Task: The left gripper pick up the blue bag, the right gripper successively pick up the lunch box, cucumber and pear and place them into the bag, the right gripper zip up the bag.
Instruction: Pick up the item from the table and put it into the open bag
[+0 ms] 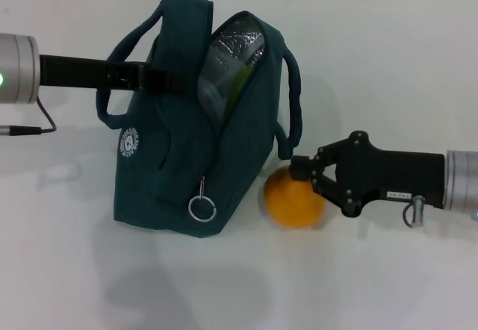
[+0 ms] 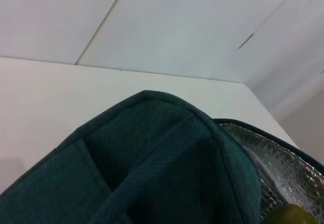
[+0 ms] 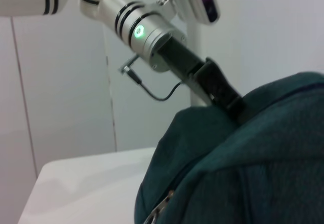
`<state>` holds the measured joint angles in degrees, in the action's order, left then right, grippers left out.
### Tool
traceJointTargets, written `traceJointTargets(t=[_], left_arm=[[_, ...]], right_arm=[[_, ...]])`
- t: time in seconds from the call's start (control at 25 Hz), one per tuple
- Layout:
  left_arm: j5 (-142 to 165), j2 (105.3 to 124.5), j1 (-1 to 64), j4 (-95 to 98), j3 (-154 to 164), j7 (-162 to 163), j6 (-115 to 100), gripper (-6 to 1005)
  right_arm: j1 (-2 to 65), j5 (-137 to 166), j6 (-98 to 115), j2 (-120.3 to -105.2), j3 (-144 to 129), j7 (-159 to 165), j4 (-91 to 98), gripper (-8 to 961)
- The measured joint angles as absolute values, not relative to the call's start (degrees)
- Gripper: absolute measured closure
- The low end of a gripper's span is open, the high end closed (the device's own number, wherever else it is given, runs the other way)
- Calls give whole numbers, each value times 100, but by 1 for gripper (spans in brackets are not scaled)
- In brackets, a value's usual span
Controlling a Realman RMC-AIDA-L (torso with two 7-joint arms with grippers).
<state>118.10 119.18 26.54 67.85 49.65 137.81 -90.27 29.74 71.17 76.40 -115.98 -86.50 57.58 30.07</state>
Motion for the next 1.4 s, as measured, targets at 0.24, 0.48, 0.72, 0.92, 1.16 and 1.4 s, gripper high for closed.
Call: traceJointTargets(t=[0.24, 0.48, 0.72, 0.92, 1.16, 1.4], left_arm=[[11785, 11919, 2629, 6813, 4965, 13789, -9067, 951], [11372, 11919, 2584, 6841, 4966, 13787, -9179, 951], [11188, 11928, 2566, 6862, 4985, 13783, -9234, 951], [11162, 11932, 2573, 6864, 5011, 13776, -9238, 950], [11160, 11935, 2568, 6865, 5011, 13748, -9238, 950], [11153, 11936, 2567, 6838, 5009, 13688, -9237, 950]], right_arm=[[2922, 6875, 8370, -11518, -8203, 5798, 3254, 909], [2911, 6856, 9308, -11518, -7273, 6129, 3576, 899], [3015, 6654, 9413, -11550, -7134, 6239, 3869, 890], [3272, 6580, 9237, -11579, -7138, 6240, 3832, 882], [3706, 6523, 8790, -11610, -7257, 6233, 3629, 873], [4090, 6421, 8432, -11618, -7512, 6190, 3317, 864]])
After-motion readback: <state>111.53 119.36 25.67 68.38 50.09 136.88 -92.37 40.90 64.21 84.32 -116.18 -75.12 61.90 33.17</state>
